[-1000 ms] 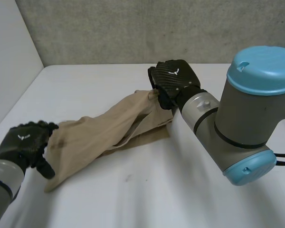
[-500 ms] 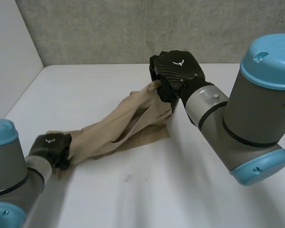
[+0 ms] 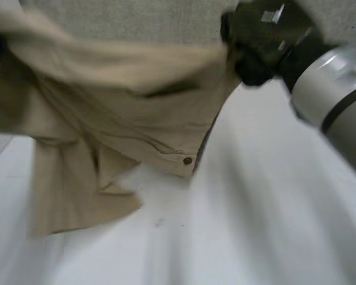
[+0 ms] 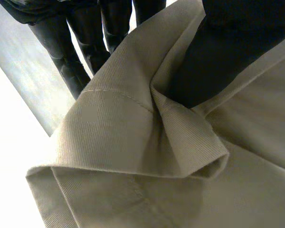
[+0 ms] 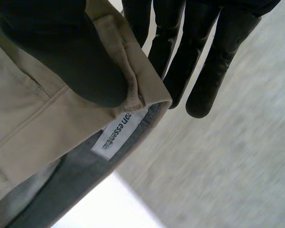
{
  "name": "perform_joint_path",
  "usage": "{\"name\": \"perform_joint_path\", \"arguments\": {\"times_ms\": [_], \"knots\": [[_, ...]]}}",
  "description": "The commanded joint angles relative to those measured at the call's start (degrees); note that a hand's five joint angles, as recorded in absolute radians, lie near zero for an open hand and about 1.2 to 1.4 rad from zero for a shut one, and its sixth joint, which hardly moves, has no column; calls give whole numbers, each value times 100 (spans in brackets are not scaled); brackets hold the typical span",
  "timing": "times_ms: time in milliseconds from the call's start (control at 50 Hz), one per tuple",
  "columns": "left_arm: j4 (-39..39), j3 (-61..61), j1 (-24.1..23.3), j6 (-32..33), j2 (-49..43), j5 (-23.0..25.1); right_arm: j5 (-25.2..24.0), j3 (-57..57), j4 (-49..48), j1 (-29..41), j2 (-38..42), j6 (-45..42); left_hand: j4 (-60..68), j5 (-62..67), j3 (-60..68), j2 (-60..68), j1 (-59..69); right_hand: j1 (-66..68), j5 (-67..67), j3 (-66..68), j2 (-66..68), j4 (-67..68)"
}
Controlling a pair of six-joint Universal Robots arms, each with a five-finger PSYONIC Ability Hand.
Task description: Fold the shorts.
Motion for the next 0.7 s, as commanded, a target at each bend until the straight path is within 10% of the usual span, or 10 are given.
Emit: {"name": "perform_joint_path", "arguments": {"times_ms": [20, 220, 440, 700], "knots": [[-406, 1399, -70, -265, 169, 10, 5, -517, -39, 0, -954, 215, 1158, 1425, 1186, 1148, 1585, 2418, 1333, 1349, 1291, 1175], [-820, 883, -202, -564, -586, 28, -56, -509, 592, -350, -947, 189, 1158, 1425, 1186, 1148, 1585, 2418, 1333, 1349, 1291, 1175], [-304, 616, -693, -643, -3271, 28, -478, -279, 700, -1019, 1513, 127, 1158, 1425, 1186, 1148, 1585, 2418, 1333, 1349, 1291, 1175], [1771, 2840, -765, -433, -6027, 36, -100, -1088, -1882, -1037, 3307, 92, 1158, 1425, 1186, 1148, 1585, 2418, 1333, 1349, 1291, 1175]]}}
